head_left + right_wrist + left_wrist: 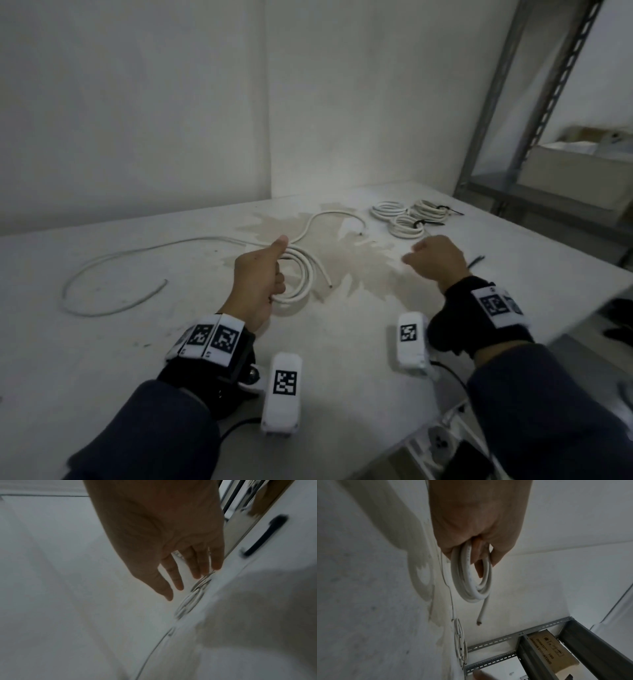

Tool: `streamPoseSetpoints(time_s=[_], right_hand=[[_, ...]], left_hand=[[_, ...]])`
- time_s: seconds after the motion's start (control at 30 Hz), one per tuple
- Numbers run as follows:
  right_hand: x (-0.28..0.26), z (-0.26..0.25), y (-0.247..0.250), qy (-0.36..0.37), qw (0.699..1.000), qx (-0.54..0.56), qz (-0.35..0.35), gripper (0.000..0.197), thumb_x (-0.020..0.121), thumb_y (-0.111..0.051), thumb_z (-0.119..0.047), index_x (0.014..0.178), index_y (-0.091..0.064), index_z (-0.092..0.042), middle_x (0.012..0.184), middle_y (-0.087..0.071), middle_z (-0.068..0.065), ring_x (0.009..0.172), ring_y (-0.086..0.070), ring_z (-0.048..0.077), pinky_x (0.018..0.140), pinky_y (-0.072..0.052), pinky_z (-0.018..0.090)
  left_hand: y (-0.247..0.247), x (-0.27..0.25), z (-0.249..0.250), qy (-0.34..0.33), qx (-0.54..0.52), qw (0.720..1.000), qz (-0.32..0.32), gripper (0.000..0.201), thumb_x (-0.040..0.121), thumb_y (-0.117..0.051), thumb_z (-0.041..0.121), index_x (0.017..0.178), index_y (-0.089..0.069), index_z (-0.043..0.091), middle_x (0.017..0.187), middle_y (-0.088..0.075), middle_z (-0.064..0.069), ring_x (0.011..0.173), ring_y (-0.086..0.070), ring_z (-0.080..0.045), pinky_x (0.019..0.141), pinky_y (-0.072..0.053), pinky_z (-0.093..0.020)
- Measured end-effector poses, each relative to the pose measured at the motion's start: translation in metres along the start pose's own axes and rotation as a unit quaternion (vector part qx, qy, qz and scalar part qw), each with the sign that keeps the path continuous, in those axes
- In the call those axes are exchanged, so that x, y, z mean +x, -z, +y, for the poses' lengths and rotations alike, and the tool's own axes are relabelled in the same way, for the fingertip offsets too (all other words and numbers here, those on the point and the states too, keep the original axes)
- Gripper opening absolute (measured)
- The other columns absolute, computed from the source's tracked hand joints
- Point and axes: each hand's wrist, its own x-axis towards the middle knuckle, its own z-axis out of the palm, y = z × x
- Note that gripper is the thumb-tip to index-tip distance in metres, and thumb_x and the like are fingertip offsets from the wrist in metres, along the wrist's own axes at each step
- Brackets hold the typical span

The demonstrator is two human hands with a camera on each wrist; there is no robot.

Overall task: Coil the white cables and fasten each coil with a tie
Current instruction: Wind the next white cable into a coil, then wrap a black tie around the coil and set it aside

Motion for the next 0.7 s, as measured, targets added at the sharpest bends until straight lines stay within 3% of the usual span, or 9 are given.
streamPoseSetpoints(time_s=[0.07,0.13,0.2,0.27,0.4,0.57,0.7], right_hand=[[0.019,0.033,0.01,-0.053,0.994,-0.091,-0.012,0.042,0.087,-0.06,-0.029,0.117,-0.06,0.0,0.131,-0.056,0.017,0.12,-0.051,0.036,0.1,-0.042,0.039],[0.023,0.053,0.014,-0.081,0.99,-0.111,-0.017,0.041,0.09,-0.058,-0.026,0.118,-0.057,0.004,0.13,-0.055,0.021,0.12,-0.051,0.038,0.1,-0.042,0.04],[0.023,0.06,0.015,-0.082,0.991,-0.107,-0.009,0.034,0.09,-0.059,-0.021,0.113,-0.059,0.004,0.124,-0.059,0.021,0.113,-0.056,0.037,0.088,-0.044,0.036],[0.023,0.059,0.013,-0.072,0.994,-0.085,0.009,0.028,0.09,-0.056,-0.018,0.106,-0.064,0.003,0.115,-0.063,0.019,0.105,-0.059,0.035,0.078,-0.043,0.03],[0.021,0.045,0.004,-0.047,0.999,-0.025,0.007,0.018,0.084,-0.06,-0.013,0.088,-0.068,0.003,0.093,-0.067,0.016,0.087,-0.061,0.032,0.074,-0.048,0.029],[0.014,0.034,-0.001,-0.028,0.998,0.055,0.032,0.011,0.078,-0.066,-0.007,0.085,-0.073,-0.002,0.089,-0.071,0.014,0.087,-0.066,0.033,0.083,-0.057,0.041],[0.005,0.031,0.006,-0.039,0.99,0.118,0.073,0.01,0.068,-0.08,-0.003,0.07,-0.072,-0.009,0.079,-0.068,0.008,0.081,-0.062,0.025,0.079,-0.051,0.029]], left_hand=[[-0.002,0.001,-0.002,0.008,-0.004,1.0,-0.008,0.035,0.092,-0.062,0.022,0.064,-0.041,0.017,0.039,-0.021,0.008,0.031,-0.017,-0.006,0.033,-0.016,-0.016],[-0.002,0.001,-0.003,0.014,-0.006,1.0,-0.014,0.036,0.092,-0.062,0.023,0.064,-0.041,0.017,0.04,-0.021,0.008,0.031,-0.017,-0.006,0.032,-0.016,-0.016],[-0.001,0.001,-0.004,0.017,-0.008,1.0,-0.015,0.034,0.092,-0.062,0.023,0.065,-0.041,0.017,0.04,-0.021,0.008,0.031,-0.017,-0.006,0.032,-0.016,-0.015],[0.001,0.001,-0.004,0.019,-0.008,1.0,-0.014,0.032,0.092,-0.062,0.023,0.067,-0.043,0.017,0.04,-0.022,0.008,0.031,-0.017,-0.006,0.033,-0.017,-0.015],[0.003,0.001,-0.006,0.021,-0.012,1.0,-0.018,0.032,0.092,-0.061,0.023,0.067,-0.042,0.018,0.04,-0.021,0.009,0.032,-0.017,-0.006,0.032,-0.017,-0.015],[0.005,0.002,-0.008,0.027,-0.019,0.999,-0.019,0.032,0.092,-0.061,0.023,0.067,-0.042,0.018,0.041,-0.021,0.009,0.032,-0.017,-0.006,0.032,-0.016,-0.015],[0.007,0.003,-0.01,0.032,-0.026,0.999,-0.025,0.034,0.092,-0.061,0.023,0.066,-0.04,0.02,0.042,-0.021,0.009,0.033,-0.017,-0.006,0.032,-0.016,-0.016]])
